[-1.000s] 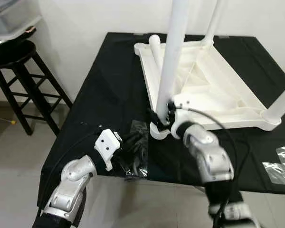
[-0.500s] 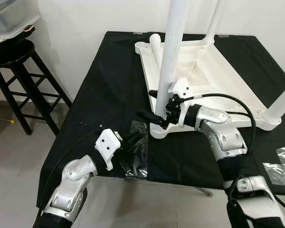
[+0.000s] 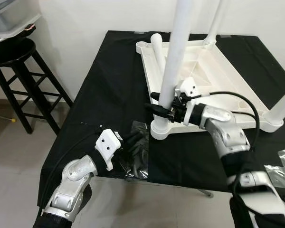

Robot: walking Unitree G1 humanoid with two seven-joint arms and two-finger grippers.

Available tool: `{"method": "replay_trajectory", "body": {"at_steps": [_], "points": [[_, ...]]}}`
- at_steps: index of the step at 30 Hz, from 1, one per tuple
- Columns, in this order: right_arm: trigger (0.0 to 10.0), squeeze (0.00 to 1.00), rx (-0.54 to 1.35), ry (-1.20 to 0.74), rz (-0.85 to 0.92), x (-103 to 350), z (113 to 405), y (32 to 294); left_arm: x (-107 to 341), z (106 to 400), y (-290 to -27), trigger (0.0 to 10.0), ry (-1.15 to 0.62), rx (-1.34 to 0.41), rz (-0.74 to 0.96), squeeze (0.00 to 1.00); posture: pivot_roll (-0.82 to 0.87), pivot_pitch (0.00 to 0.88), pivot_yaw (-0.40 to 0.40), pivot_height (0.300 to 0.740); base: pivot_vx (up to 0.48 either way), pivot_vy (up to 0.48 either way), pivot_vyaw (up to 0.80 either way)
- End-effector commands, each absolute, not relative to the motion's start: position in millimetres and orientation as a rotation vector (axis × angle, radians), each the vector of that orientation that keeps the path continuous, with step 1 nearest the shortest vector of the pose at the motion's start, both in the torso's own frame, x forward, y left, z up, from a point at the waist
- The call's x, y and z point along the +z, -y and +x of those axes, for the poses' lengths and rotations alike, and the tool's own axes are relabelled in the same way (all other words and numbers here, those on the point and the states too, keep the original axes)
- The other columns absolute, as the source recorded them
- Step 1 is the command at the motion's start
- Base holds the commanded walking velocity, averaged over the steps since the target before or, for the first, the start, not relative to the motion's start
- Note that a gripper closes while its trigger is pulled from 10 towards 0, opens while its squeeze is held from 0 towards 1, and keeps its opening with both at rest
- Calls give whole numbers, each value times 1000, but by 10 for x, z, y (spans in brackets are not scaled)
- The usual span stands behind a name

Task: Building children table

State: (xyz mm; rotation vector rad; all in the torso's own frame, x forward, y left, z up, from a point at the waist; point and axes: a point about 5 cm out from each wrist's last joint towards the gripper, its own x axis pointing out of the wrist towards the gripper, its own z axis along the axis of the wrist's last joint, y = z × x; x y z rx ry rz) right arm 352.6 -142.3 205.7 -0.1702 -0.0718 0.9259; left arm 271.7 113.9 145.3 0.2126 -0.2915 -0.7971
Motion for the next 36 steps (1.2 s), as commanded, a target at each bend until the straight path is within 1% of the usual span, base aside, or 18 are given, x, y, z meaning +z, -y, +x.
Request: {"method": "replay_trajectory", "body": {"at_steps": [1,2,3,4,6,10,14,18,19,20,21,23,26,28,29,32,33,36], "points": [[0,0,796,-55,-172,1754,3480,1484,1395,2696,-1142,10000,269,-803,217,0,15,125,-29,740,0,0,0],[0,0,725,-85,-168,1675,3464,1496,1394,2694,-1146,10000,269,-803,218,0,15,124,-30,740,0,0,0],[0,0,478,-110,-171,1562,3458,1527,1393,2694,-1153,10000,268,-803,218,0,9,126,-27,740,0,0,0],[0,0,478,-110,-171,1562,3458,1527,1393,2694,-1153,10000,268,-803,218,0,9,126,-27,740,0,0,0],[0,0,248,-167,-100,1326,3224,1422,1394,2696,-1160,10000,266,-806,219,0,20,128,-20,740,0,0,0],[0,0,236,-170,-99,1293,3131,1313,1390,2698,-1169,10000,264,-807,224,0,15,124,-14,740,0,0,0],[0,0,198,-138,-108,1409,3283,1381,1388,2703,-1170,10000,261,-817,230,0,14,122,-15,740,0,0,0],[0,0,191,-138,-108,1425,3294,1379,1389,2704,-1172,10000,261,-817,231,0,14,122,-15,740,0,0,0],[10000,0,197,-127,-93,1474,3290,1338,1392,2706,-1175,10000,263,-808,229,0,14,125,-14,740,0,0,0],[10000,0,197,-127,-93,1474,3290,1338,1392,2706,-1175,10000,263,-808,229,0,14,125,-14,740,0,0,0],[10000,1000,214,-106,-89,1528,3280,1301,1393,2709,-1176,10000,264,-801,228,0,14,124,-15,740,0,0,0],[10000,1000,248,-85,-84,1583,3272,1254,1394,2712,-1173,10000,265,-801,226,0,13,124,-15,740,0,0,0],[10000,1000,431,10,-24,1822,3323,1149,1395,2720,-1159,10000,265,-807,224,0,8,123,-13,740,0,0,0],[10000,1000,431,10,-24,1822,3323,1149,1395,2720,-1159,10000,265,-807,224,0,8,123,-13,740,0,0,0],[10000,0,534,45,-21,1921,3339,1122,1395,2722,-1155,10000,265,-806,222,0,6,122,-12,740,0,0,0],[10000,0,645,74,-49,2005,3342,1108,1396,2723,-1151,10000,266,-805,221,0,9,121,-12,740,0,0,0],[10000,0,763,98,-90,2074,3344,1116,1397,2724,-1149,10000,267,-805,220,0,9,121,-12,740,0,0,0],[10000,0,939,99,-192,2138,3381,1181,1397,2724,-1146,10000,267,-805,219,0,10,119,-13,740,0,0,0]]}}
